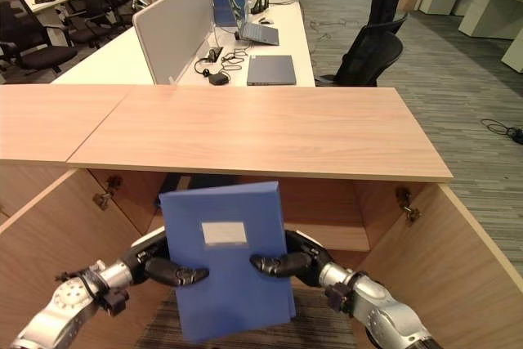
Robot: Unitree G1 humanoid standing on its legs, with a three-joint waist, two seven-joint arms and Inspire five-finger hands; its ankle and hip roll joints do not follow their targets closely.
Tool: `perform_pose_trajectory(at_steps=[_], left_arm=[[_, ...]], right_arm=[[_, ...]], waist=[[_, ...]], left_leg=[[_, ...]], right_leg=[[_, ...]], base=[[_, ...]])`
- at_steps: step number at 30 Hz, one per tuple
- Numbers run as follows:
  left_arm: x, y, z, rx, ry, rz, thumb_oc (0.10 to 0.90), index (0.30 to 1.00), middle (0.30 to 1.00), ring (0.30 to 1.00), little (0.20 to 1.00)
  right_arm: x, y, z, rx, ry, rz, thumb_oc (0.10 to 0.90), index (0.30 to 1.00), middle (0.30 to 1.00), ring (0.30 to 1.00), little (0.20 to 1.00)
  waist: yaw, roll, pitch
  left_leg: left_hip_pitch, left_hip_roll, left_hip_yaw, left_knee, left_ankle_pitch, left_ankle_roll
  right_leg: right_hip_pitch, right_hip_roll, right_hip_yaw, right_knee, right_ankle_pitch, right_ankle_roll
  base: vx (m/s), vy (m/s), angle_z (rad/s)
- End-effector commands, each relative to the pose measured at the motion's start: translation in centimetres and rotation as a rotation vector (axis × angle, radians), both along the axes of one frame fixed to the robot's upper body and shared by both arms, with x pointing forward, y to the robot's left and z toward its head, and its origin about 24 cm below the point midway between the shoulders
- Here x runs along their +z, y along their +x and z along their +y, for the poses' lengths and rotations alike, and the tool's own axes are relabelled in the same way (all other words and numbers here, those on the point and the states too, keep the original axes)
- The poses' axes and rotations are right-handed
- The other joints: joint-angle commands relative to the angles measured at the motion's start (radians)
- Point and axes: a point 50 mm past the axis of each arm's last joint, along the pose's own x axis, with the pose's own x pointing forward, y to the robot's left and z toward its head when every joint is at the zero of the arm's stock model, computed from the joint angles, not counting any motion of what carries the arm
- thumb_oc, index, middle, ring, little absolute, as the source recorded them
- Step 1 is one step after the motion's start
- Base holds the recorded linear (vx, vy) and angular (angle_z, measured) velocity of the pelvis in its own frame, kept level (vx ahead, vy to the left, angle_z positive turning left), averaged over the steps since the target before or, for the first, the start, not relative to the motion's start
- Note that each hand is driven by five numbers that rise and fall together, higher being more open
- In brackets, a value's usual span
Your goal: Put the empty folder in the office cabinet
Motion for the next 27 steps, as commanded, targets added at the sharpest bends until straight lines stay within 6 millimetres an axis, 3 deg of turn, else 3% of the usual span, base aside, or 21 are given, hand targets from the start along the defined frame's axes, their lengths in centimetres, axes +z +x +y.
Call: perform_pose_trajectory(at_steps=[1, 4, 5, 12, 15, 16, 21, 27], left_arm=[[2.0, 2.6, 2.2, -0.016, 0.267, -0.126, 0.800, 0.900, 0.900, 0.900, 0.900], [-1.0, 0.6, 2.9, -0.005, 0.363, -0.001, 0.800, 0.900, 0.900, 0.900, 0.900], [-3.4, -1.0, 2.9, 0.032, 0.374, 0.097, 0.800, 0.900, 0.900, 0.900, 0.900], [-5.9, -2.4, 2.4, 0.083, 0.357, 0.202, 0.800, 0.900, 0.900, 0.900, 0.900], [-8.0, -3.7, 2.5, 0.149, 0.386, 0.299, 0.800, 0.900, 0.900, 0.900, 0.900], [-9.0, -4.3, 2.3, 0.181, 0.401, 0.348, 0.800, 0.900, 0.900, 0.900, 0.900], [-10.6, -5.6, 1.7, 0.240, 0.401, 0.431, 0.800, 0.900, 0.900, 0.900, 0.900], [-12.5, -7.6, -0.1, 0.294, 0.407, 0.536, 0.800, 0.900, 0.900, 0.900, 0.900]], right_arm=[[3.8, 2.0, 1.9, 0.162, 0.126, -0.186, 0.400, 0.300, 0.300, 0.300, 0.300], [2.9, 1.2, 1.3, 0.108, 0.145, -0.155, 0.400, 0.300, 0.300, 0.300, 0.300], [2.7, 1.2, 1.9, 0.062, 0.207, -0.155, 0.400, 0.300, 0.300, 0.300, 0.300], [2.4, 1.3, 2.8, -0.011, 0.295, -0.154, 0.400, 0.300, 0.300, 0.300, 0.300], [1.1, 1.1, 2.2, -0.103, 0.284, -0.127, 0.400, 0.300, 0.300, 0.300, 0.300], [-0.4, 1.0, 1.6, -0.211, 0.273, -0.094, 0.400, 0.300, 0.300, 0.300, 0.300], [-1.8, 1.2, 1.4, -0.383, 0.308, -0.065, 0.400, 0.300, 0.300, 0.300, 0.300], [-3.5, 2.5, 2.3, -0.712, 0.479, -0.005, 0.400, 0.300, 0.300, 0.300, 0.300]], waist=[[-0.016, -0.026, -0.008], [-0.017, -0.027, -0.007], [-0.016, -0.025, -0.005], [-0.018, -0.020, -0.003], [-0.025, -0.017, -0.004], [-0.030, -0.014, -0.005], [-0.037, -0.010, -0.005], [-0.041, 0.001, -0.006]], left_leg=[[0.095, 0.001, -0.046, -0.001, -0.161, -0.038], [0.092, 0.001, -0.046, -0.001, -0.162, -0.037], [0.090, 0.002, -0.046, -0.001, -0.160, -0.037], [0.089, 0.002, -0.048, -0.001, -0.159, -0.035], [0.090, 0.002, -0.048, -0.001, -0.158, -0.036], [0.089, 0.002, -0.048, -0.001, -0.158, -0.036], [0.091, 0.002, -0.047, -0.001, -0.159, -0.035], [0.095, -0.001, -0.047, -0.001, -0.164, -0.034]], right_leg=[[-0.009, -0.027, 0.073, 0.038, -0.094, 0.057], [-0.010, -0.026, 0.073, 0.037, -0.096, 0.057], [-0.012, -0.025, 0.073, 0.039, -0.097, 0.056], [-0.013, -0.023, 0.075, 0.041, -0.098, 0.052], [-0.014, -0.021, 0.073, 0.042, -0.100, 0.050], [-0.014, -0.021, 0.073, 0.043, -0.100, 0.050], [-0.015, -0.020, 0.076, 0.045, -0.102, 0.048], [-0.016, -0.016, 0.076, 0.044, -0.105, 0.047]], base=[[0.00, 0.000, 0.00], [0.00, 0.000, 0.00], [0.00, 0.000, 0.00], [0.00, 0.000, 0.00], [0.00, 0.000, 0.00], [0.00, 0.000, 0.00], [0.00, 0.000, 0.00], [0.03, -0.001, -0.01]])
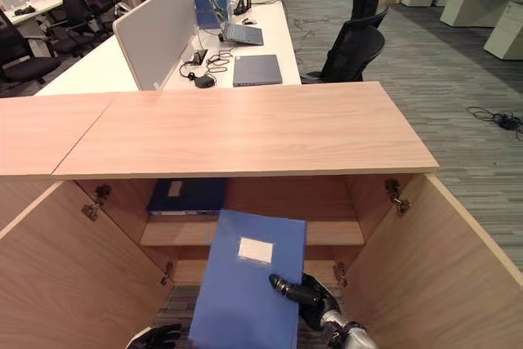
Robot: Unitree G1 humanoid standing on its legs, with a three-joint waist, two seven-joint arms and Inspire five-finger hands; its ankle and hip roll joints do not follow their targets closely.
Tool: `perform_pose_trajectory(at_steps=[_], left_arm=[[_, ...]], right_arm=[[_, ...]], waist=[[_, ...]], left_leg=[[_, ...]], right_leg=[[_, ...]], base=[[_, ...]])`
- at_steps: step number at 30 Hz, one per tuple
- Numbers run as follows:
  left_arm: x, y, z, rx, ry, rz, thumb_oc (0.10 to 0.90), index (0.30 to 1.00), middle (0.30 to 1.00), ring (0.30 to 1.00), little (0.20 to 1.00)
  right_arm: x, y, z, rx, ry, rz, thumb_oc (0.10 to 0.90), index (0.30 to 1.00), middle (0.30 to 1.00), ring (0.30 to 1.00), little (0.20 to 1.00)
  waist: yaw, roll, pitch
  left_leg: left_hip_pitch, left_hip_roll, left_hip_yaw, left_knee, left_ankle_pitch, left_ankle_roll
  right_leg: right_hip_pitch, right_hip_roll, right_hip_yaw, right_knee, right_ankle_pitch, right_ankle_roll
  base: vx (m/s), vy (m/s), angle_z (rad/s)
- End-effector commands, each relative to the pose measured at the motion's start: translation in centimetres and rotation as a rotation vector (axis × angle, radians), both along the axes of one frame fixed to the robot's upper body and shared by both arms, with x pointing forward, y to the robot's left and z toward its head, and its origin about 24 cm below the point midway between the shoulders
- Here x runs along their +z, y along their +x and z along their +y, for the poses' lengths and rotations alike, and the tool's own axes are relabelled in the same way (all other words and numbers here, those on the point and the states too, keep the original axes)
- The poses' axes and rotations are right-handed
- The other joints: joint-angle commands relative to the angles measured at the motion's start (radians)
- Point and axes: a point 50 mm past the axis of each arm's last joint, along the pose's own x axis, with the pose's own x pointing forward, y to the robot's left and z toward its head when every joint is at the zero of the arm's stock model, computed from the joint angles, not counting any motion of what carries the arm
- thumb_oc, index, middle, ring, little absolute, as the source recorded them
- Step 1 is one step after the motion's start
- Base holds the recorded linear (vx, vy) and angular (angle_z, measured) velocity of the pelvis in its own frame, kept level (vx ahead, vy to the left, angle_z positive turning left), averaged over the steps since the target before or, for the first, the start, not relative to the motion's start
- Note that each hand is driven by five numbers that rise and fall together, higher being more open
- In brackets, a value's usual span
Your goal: Put the empty folder in the office cabinet
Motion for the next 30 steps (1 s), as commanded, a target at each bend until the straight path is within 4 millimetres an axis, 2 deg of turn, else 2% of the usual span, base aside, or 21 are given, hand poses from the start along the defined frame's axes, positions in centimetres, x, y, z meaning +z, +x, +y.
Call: perform_pose_trajectory(at_steps=[1, 4, 7, 8, 10, 11, 12, 13, 16, 21, 25, 30], left_arm=[[0.4, 1.9, 0.6, -0.017, 0.061, -0.049, 0.800, 0.900, 0.900, 0.900, 0.900], [0.1, 1.6, -0.1, -0.016, 0.062, -0.046, 0.800, 0.900, 0.900, 0.900, 0.900], [0.0, 1.6, -1.0, -0.032, 0.051, -0.057, 0.800, 0.900, 0.900, 0.900, 0.900], [-0.1, 1.5, -1.1, -0.021, 0.049, -0.055, 0.800, 0.900, 0.900, 0.900, 0.900], [-0.1, 1.4, -1.2, -0.018, 0.051, -0.054, 0.800, 0.900, 0.900, 0.900, 0.900], [-0.1, 1.5, -1.2, -0.018, 0.057, -0.053, 0.800, 0.900, 0.900, 0.900, 0.900], [-0.1, 1.6, -1.2, -0.018, 0.057, -0.055, 0.800, 0.900, 0.900, 0.900, 0.900], [-0.1, 1.6, -1.3, -0.045, 0.063, -0.056, 0.800, 0.900, 0.900, 0.900, 0.900], [0.0, 1.7, -1.4, -0.082, 0.067, -0.061, 0.800, 0.900, 0.900, 0.900, 0.900], [0.4, 2.3, -1.2, -0.081, 0.048, -0.093, 0.800, 0.900, 0.900, 0.900, 0.900], [1.6, 4.2, -1.0, -0.056, 0.007, -0.187, 0.800, 0.900, 0.900, 0.900, 0.900], [3.1, 6.2, -0.8, -0.106, -0.015, -0.280, 0.800, 0.900, 0.900, 0.900, 0.900]], right_arm=[[4.7, 6.6, 0.9, -0.183, 0.146, -0.322, 0.400, 0.300, 0.300, 0.300, 0.300], [5.0, 7.6, 0.8, -0.288, 0.186, -0.332, 0.400, 0.300, 0.300, 0.300, 0.300], [5.9, 9.1, 0.5, -0.411, 0.226, -0.362, 0.400, 0.300, 0.300, 0.300, 0.300], [6.5, 10.2, 0.0, -0.492, 0.250, -0.380, 0.400, 0.300, 0.300, 0.300, 0.300], [6.8, 10.8, -0.1, -0.528, 0.263, -0.388, 0.400, 0.300, 0.300, 0.300, 0.300], [7.7, 11.9, -0.5, -0.577, 0.277, -0.417, 0.400, 0.300, 0.300, 0.300, 0.300], [7.7, 12.0, -0.6, -0.578, 0.277, -0.418, 0.400, 0.300, 0.300, 0.300, 0.300], [8.6, 13.2, -1.2, -0.634, 0.291, -0.445, 0.400, 0.300, 0.300, 0.300, 0.300], [9.9, 14.5, -2.1, -0.690, 0.299, -0.479, 0.400, 0.300, 0.300, 0.300, 0.300], [14.0, 17.6, -5.2, -0.840, 0.323, -0.577, 0.400, 0.300, 0.300, 0.300, 0.300], [18.2, 19.7, -7.6, -0.922, 0.355, -0.674, 0.400, 0.300, 0.300, 0.300, 0.300], [21.8, 21.0, -10.1, -0.981, 0.351, -0.711, 0.400, 0.300, 0.300, 0.300, 0.300]], waist=[[0.012, -0.022, 0.010], [0.016, -0.017, 0.011], [0.025, -0.010, 0.016], [0.033, -0.006, 0.020], [0.037, -0.003, 0.022], [0.045, 0.002, 0.026], [0.046, 0.003, 0.027], [0.055, 0.009, 0.032], [0.067, 0.014, 0.042], [0.104, 0.035, 0.061], [0.135, 0.054, 0.086], [0.166, 0.081, 0.116]], left_leg=[[0.098, -0.001, -0.046, -0.001, -0.164, -0.036], [0.097, -0.002, -0.049, -0.001, -0.165, -0.036], [0.091, -0.004, -0.054, -0.001, -0.164, -0.035], [0.085, -0.005, -0.057, -0.001, -0.163, -0.035], [0.082, -0.005, -0.059, -0.001, -0.161, -0.036], [0.074, -0.006, -0.064, -0.001, -0.160, -0.036], [0.073, -0.006, -0.064, -0.001, -0.159, -0.036], [0.064, -0.008, -0.069, -0.001, -0.157, -0.037], [0.047, -0.009, -0.077, -0.001, -0.153, -0.037], [0.007, -0.014, -0.093, -0.001, -0.140, -0.037], [-0.036, -0.014, -0.102, 0.002, -0.126, -0.036], [-0.079, -0.016, -0.107, 0.013, -0.113, -0.037]], right_leg=[[-0.013, -0.018, 0.076, 0.050, -0.103, 0.046], [-0.013, -0.017, 0.073, 0.048, -0.104, 0.046], [-0.014, -0.018, 0.068, 0.046, -0.106, 0.046], [-0.018, -0.018, 0.062, 0.045, -0.107, 0.046], [-0.019, -0.018, 0.059, 0.044, -0.106, 0.046], [-0.025, -0.019, 0.056, 0.044, -0.108, 0.045], [-0.026, -0.019, 0.055, 0.044, -0.108, 0.045], [-0.031, -0.018, 0.051, 0.043, -0.108, 0.045], [-0.042, -0.020, 0.045, 0.044, -0.109, 0.046], [-0.078, -0.021, 0.030, 0.056, -0.114, 0.046], [-0.125, -0.022, 0.028, 0.077, -0.119, 0.046], [-0.181, -0.023, 0.023, 0.113, -0.131, 0.046]], base=[[0.03, 0.001, 0.00], [0.01, -0.001, 0.00], [0.01, 0.000, 0.01], [0.01, -0.002, 0.03], [0.00, -0.003, 0.02], [0.00, -0.006, 0.08], [0.01, -0.009, 0.10], [0.00, -0.001, 0.11], [-0.02, -0.005, 0.16], [-0.03, -0.008, 0.13], [-0.05, -0.005, 0.08], [-0.03, -0.003, 0.02]])
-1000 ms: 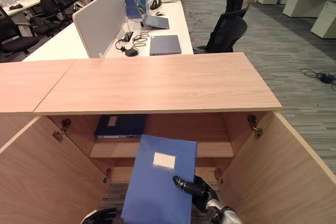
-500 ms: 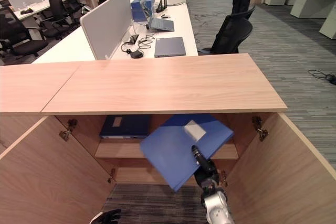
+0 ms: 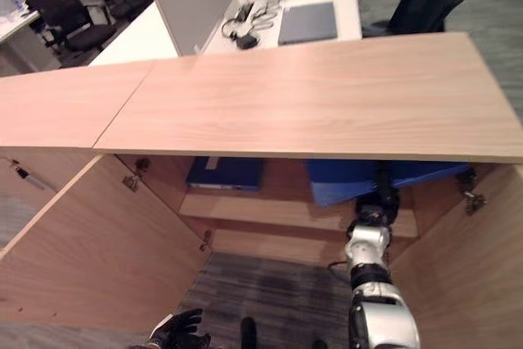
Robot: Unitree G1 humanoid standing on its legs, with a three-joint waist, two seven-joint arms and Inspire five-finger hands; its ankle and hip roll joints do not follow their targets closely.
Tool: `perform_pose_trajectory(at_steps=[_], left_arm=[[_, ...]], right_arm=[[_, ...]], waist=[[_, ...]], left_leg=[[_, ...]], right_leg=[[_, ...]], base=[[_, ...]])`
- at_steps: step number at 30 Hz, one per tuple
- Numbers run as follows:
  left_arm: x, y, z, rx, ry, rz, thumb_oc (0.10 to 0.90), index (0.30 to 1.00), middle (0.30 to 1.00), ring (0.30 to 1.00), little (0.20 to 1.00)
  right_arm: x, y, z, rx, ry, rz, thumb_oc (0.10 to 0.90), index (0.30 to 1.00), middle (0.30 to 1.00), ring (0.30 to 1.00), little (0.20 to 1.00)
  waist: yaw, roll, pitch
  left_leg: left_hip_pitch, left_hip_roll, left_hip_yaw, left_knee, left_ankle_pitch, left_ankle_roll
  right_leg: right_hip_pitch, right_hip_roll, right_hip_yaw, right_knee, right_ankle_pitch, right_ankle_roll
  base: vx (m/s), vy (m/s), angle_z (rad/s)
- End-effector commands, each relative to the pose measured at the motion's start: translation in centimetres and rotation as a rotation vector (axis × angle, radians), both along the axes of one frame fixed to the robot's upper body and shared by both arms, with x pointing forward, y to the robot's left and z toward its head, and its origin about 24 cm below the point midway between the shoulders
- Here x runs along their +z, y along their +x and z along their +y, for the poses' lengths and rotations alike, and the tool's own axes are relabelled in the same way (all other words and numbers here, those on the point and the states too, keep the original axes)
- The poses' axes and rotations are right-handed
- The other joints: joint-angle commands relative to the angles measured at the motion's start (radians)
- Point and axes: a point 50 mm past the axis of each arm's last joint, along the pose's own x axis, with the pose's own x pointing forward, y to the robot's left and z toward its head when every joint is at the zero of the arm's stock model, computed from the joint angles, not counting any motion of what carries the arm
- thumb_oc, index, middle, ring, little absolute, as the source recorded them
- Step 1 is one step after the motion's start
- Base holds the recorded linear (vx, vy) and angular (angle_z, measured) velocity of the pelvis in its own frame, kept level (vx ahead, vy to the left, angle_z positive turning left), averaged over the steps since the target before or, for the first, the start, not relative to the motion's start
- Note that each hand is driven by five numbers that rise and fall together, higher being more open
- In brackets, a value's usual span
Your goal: Put the empty folder in the office cabinet
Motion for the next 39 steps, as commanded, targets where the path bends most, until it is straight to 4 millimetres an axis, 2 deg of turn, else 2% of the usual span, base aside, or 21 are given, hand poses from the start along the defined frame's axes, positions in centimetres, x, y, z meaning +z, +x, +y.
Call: perform_pose_trajectory(at_steps=[1, 2, 3, 7, 9, 10, 17, 18, 22, 28, 31, 32, 33, 37, 39], left_arm=[[2.1, 3.6, 2.7, -0.058, 0.047, -0.118, 0.800, 0.900, 0.900, 0.900, 0.900], [2.9, 4.4, 3.2, -0.067, 0.042, -0.164, 0.800, 0.900, 0.900, 0.900, 0.900], [3.3, 4.9, 3.2, -0.072, 0.039, -0.182, 0.800, 0.900, 0.900, 0.900, 0.900], [4.7, 6.3, 3.6, -0.097, 0.026, -0.251, 0.800, 0.900, 0.900, 0.900, 0.900], [5.0, 6.6, 3.8, -0.092, 0.024, -0.262, 0.800, 0.900, 0.900, 0.900, 0.900], [5.4, 6.9, 3.9, -0.102, 0.017, -0.279, 0.800, 0.900, 0.900, 0.900, 0.900], [6.2, 7.7, 3.7, -0.143, 0.009, -0.314, 0.800, 0.900, 0.900, 0.900, 0.900], [6.3, 7.7, 3.7, -0.155, 0.012, -0.315, 0.800, 0.900, 0.900, 0.900, 0.900], [6.6, 8.0, 3.8, -0.161, 0.015, -0.323, 0.800, 0.900, 0.900, 0.900, 0.900], [6.9, 8.1, 4.1, -0.167, 0.022, -0.331, 0.800, 0.900, 0.900, 0.900, 0.900], [6.8, 8.0, 4.2, -0.172, 0.028, -0.325, 0.800, 0.900, 0.900, 0.900, 0.900], [6.6, 7.7, 4.3, -0.185, 0.039, -0.312, 0.800, 0.900, 0.900, 0.900, 0.900], [6.5, 7.6, 4.3, -0.196, 0.044, -0.309, 0.800, 0.900, 0.900, 0.900, 0.900], [6.1, 7.1, 4.5, -0.199, 0.064, -0.289, 0.800, 0.900, 0.900, 0.900, 0.900], [6.1, 6.9, 4.4, -0.214, 0.063, -0.287, 0.800, 0.900, 0.900, 0.900, 0.900]], right_arm=[[7.7, 3.4, 0.5, 0.011, -0.048, -0.279, 0.400, 0.300, 0.300, 0.300, 0.300], [9.7, 3.7, -0.6, -0.011, -0.059, -0.303, 0.400, 0.300, 0.300, 0.300, 0.300], [10.6, 3.9, -1.3, -0.026, -0.064, -0.308, 0.400, 0.300, 0.300, 0.300, 0.300], [13.5, 4.1, -2.9, -0.047, -0.078, -0.320, 0.400, 0.300, 0.300, 0.300, 0.300], [14.2, 4.1, -3.3, -0.054, -0.088, -0.323, 0.400, 0.300, 0.300, 0.300, 0.300], [15.5, 3.9, -4.3, -0.078, -0.088, -0.329, 0.400, 0.300, 0.300, 0.300, 0.300], [18.6, 3.7, -5.3, -0.102, -0.112, -0.374, 0.400, 0.300, 0.300, 0.300, 0.300], [19.2, 3.7, -5.4, -0.104, -0.111, -0.387, 0.400, 0.300, 0.300, 0.300, 0.300], [20.9, 3.8, -5.2, -0.109, -0.117, -0.418, 0.400, 0.300, 0.300, 0.300, 0.300], [23.8, 3.0, -6.0, -0.148, -0.137, -0.468, 0.400, 0.300, 0.300, 0.300, 0.300], [25.2, 2.9, -5.8, -0.148, -0.174, -0.475, 0.400, 0.300, 0.300, 0.300, 0.300], [26.1, 2.8, -5.8, -0.143, -0.211, -0.476, 0.684, 0.726, 0.726, 0.726, 0.726], [26.1, 2.7, -6.0, -0.147, -0.211, -0.476, 0.800, 0.900, 0.900, 0.900, 0.900], [27.1, 2.3, -6.3, -0.170, -0.252, -0.444, 0.800, 0.900, 0.900, 0.900, 0.900], [26.5, 2.5, -6.4, -0.171, -0.257, -0.375, 0.800, 0.900, 0.900, 0.900, 0.900]], waist=[[0.030, -0.082, 0.071], [0.043, -0.069, 0.092], [0.046, -0.064, 0.099], [0.068, -0.047, 0.125], [0.074, -0.042, 0.126], [0.085, -0.031, 0.133], [0.096, -0.004, 0.141], [0.096, 0.009, 0.149], [0.104, 0.026, 0.147], [0.107, 0.056, 0.148], [0.115, 0.062, 0.143], [0.119, 0.068, 0.144], [0.119, 0.071, 0.143], [0.117, 0.087, 0.139], [0.114, 0.085, 0.135]], left_leg=[[0.114, -0.017, -0.030, 0.009, -0.184, -0.041], [0.087, -0.017, -0.033, 0.025, -0.179, -0.043], [0.066, -0.016, -0.033, 0.041, -0.182, -0.044], [-0.026, -0.014, -0.029, 0.122, -0.197, -0.047], [-0.054, -0.015, -0.030, 0.144, -0.202, -0.047], [-0.100, -0.011, -0.033, 0.175, -0.208, -0.050], [-0.210, -0.021, -0.035, 0.268, -0.248, -0.054], [-0.239, -0.023, -0.035, 0.296, -0.250, -0.051], [-0.323, -0.035, -0.041, 0.393, -0.295, -0.050], [-0.406, -0.050, -0.059, 0.478, -0.323, -0.053], [-0.437, -0.052, -0.062, 0.503, -0.330, -0.053], [-0.446, -0.054, -0.065, 0.509, -0.332, -0.053], [-0.451, -0.058, -0.067, 0.511, -0.334, -0.053], [-0.452, -0.069, -0.070, 0.497, -0.332, -0.052], [-0.436, -0.072, -0.072, 0.487, -0.335, -0.050]], right_leg=[[-0.029, -0.047, 0.092, 0.109, -0.162, 0.057], [-0.059, -0.052, 0.092, 0.132, -0.166, 0.058], [-0.084, -0.054, 0.092, 0.151, -0.170, 0.057], [-0.178, -0.064, 0.098, 0.224, -0.186, 0.059], [-0.208, -0.067, 0.102, 0.245, -0.189, 0.059], [-0.258, -0.074, 0.102, 0.281, -0.198, 0.059], [-0.392, -0.088, 0.121, 0.406, -0.247, 0.058], [-0.427, -0.090, 0.128, 0.440, -0.248, 0.054], [-0.521, -0.101, 0.139, 0.564, -0.305, 0.048], [-0.619, -0.125, 0.150, 0.692, -0.346, 0.044], [-0.650, -0.128, 0.154, 0.731, -0.360, 0.042], [-0.662, -0.132, 0.151, 0.749, -0.368, 0.040], [-0.667, -0.133, 0.153, 0.755, -0.372, 0.041], [-0.683, -0.140, 0.158, 0.775, -0.379, 0.042], [-0.674, -0.137, 0.159, 0.775, -0.379, 0.042]], base=[[-0.05, -0.007, 0.03], [-0.08, -0.002, 0.05], [-0.11, -0.002, -0.01], [-0.07, -0.014, 0.01], [-0.02, -0.005, 0.00], [0.00, 0.000, 0.00], [-0.01, -0.016, 0.10], [-0.01, -0.006, 0.19], [0.01, -0.005, 0.14], [0.00, 0.004, 0.10], [0.02, -0.008, 0.15], [0.02, -0.019, 0.09], [0.03, -0.004, 0.05], [0.02, 0.008, 0.02], [0.02, 0.005, -0.01]])
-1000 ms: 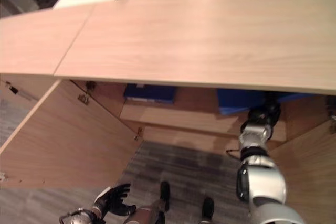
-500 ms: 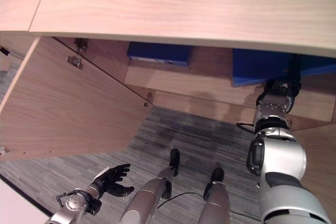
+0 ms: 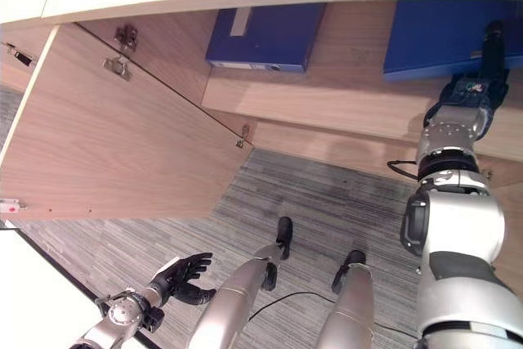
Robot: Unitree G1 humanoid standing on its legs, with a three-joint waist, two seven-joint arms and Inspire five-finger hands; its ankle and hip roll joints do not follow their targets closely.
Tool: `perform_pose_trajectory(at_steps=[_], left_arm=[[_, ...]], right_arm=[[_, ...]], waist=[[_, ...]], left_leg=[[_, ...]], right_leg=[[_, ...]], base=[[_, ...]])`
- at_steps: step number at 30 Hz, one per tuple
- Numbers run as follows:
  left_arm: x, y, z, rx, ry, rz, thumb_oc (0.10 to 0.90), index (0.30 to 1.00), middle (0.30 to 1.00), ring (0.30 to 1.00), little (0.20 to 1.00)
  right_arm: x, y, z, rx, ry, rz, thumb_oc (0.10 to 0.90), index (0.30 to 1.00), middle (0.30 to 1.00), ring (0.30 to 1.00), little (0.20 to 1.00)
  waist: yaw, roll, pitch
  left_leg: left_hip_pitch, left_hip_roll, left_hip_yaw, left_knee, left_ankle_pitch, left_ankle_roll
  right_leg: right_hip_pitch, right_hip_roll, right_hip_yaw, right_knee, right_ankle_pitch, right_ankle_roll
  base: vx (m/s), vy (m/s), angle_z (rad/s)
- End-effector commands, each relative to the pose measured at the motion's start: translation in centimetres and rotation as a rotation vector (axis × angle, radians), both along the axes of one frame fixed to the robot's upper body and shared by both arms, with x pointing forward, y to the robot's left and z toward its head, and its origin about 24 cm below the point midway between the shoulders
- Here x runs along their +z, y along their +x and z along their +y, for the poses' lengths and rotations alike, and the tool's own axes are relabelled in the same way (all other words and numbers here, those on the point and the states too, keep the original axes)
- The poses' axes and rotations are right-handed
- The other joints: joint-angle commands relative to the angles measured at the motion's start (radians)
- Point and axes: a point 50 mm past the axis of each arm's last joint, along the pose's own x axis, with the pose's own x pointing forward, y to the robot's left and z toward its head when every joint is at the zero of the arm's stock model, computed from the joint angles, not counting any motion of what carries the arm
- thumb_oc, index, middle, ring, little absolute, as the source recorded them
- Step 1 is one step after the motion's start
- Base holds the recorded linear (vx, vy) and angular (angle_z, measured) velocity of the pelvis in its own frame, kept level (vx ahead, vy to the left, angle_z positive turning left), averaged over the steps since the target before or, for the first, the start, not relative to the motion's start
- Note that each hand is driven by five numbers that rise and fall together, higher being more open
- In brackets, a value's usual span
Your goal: Put the empty folder in the office cabinet
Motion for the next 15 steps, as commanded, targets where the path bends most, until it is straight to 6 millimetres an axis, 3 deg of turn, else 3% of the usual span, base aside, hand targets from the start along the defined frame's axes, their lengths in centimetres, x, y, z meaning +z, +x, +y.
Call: perform_pose_trajectory(at_steps=[1, 3, 8, 11, 12, 15], left_arm=[[0.4, -0.9, 3.2, 0.006, 0.097, -0.004, 0.800, 0.900, 0.900, 0.900, 0.900], [0.5, -1.0, 3.5, 0.019, 0.111, -0.006, 0.800, 0.900, 0.900, 0.900, 0.900], [0.7, -0.4, 3.8, 0.046, 0.154, -0.039, 0.800, 0.900, 0.900, 0.900, 0.900], [0.2, -0.7, 3.6, 0.065, 0.154, -0.020, 0.800, 0.900, 0.900, 0.900, 0.900], [-0.1, -0.7, 3.4, 0.062, 0.164, -0.014, 0.800, 0.900, 0.900, 0.900, 0.900], [-0.3, -0.6, 3.4, 0.063, 0.184, -0.009, 0.800, 0.900, 0.900, 0.900, 0.900]], right_arm=[[6.6, -1.8, -1.6, -0.077, -0.203, -0.099, 0.800, 0.900, 0.900, 0.900, 0.900], [5.2, -1.8, -2.2, -0.110, -0.163, 0.052, 0.800, 0.900, 0.900, 0.900, 0.900], [6.3, -0.6, -0.3, -0.044, -0.278, 0.229, 0.800, 0.900, 0.900, 0.900, 0.900], [5.0, -0.2, 0.0, -0.019, -0.313, 0.338, 0.800, 0.900, 0.900, 0.900, 0.900], [3.4, -0.3, -0.4, -0.013, -0.286, 0.411, 0.800, 0.900, 0.900, 0.900, 0.900], [1.8, -0.3, -0.6, -0.004, -0.229, 0.466, 0.800, 0.900, 0.900, 0.900, 0.900]], waist=[[0.002, -0.003, -0.080], [-0.005, -0.011, -0.082], [-0.026, -0.037, -0.067], [-0.030, -0.049, -0.067], [-0.033, -0.055, -0.068], [-0.034, -0.060, -0.068]], left_leg=[[0.071, 0.019, -0.018, 0.181, -0.306, -0.032], [0.089, 0.019, -0.016, 0.170, -0.309, -0.031], [0.132, 0.023, -0.017, 0.145, -0.306, -0.035], [0.158, 0.027, -0.019, 0.123, -0.303, -0.036], [0.171, 0.030, -0.019, 0.113, -0.302, -0.038], [0.197, 0.034, -0.023, 0.095, -0.300, -0.040]], right_leg=[[0.068, 0.054, 0.114, -0.096, -0.046, 0.108], [0.085, 0.058, 0.114, -0.105, -0.049, 0.105], [0.118, 0.068, 0.111, -0.121, -0.046, 0.100], [0.145, 0.075, 0.109, -0.140, -0.041, 0.098], [0.163, 0.077, 0.107, -0.152, -0.040, 0.097], [0.190, 0.081, 0.100, -0.171, -0.038, 0.097]], base=[[0.03, 0.005, -0.01], [0.00, 0.000, 0.00], [0.00, 0.000, 0.00], [0.01, -0.007, -0.01], [0.00, 0.000, 0.00], [0.01, -0.023, -0.06]])
